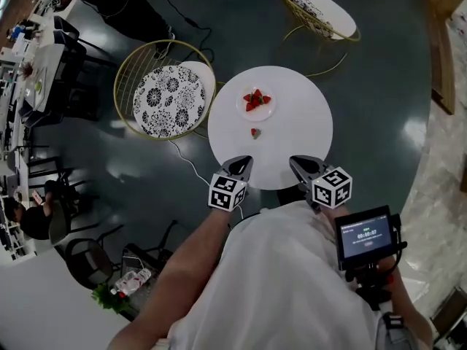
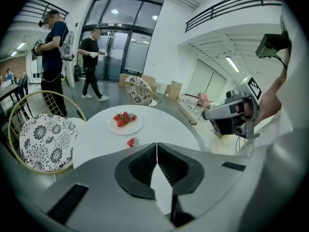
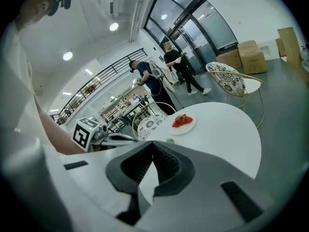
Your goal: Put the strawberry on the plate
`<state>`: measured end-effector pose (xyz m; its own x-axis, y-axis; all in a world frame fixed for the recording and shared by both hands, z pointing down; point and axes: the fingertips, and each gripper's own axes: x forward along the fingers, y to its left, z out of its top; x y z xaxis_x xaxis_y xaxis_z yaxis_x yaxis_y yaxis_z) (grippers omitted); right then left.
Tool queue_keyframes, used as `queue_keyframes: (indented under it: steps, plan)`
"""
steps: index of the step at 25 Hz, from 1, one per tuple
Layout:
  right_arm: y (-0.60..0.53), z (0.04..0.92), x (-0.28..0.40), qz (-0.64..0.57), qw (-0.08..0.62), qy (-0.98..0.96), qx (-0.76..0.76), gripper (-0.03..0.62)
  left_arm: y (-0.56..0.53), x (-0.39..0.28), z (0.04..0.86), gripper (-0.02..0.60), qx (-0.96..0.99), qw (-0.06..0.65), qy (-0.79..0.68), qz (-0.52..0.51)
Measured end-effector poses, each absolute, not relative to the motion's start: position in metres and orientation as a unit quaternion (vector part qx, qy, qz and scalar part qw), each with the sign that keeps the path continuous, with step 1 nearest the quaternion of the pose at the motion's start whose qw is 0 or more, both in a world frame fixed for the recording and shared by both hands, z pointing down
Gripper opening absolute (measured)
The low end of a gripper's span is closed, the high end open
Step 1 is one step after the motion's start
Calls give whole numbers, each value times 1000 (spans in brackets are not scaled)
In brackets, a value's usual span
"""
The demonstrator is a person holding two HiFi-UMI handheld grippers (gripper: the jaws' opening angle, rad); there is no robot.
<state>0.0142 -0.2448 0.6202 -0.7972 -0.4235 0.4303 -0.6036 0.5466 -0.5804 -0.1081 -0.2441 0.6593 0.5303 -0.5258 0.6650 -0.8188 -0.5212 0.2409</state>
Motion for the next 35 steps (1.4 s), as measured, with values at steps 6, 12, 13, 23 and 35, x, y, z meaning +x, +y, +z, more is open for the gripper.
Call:
queue_keyframes:
  steps: [6,12,13,23,35]
  plan:
    - [-260,631,17,379,136,-874,272,8,-258,-104,676,9,816,292,-416,275]
    - [-270,631,17,379,145,-877,258,8,-261,-99,689,9,807,309,-414,286]
    - [-270,631,17,378,146,-877,257,8,-261,-100,690,9,805,309,-415,290]
    - [-276,637,27,390,154,-870,259,8,-280,-100,709,11,789,308,-422,323]
    - [-297,664,38,413,161,-859,256,8,-319,-105,749,91,759,296,-432,387]
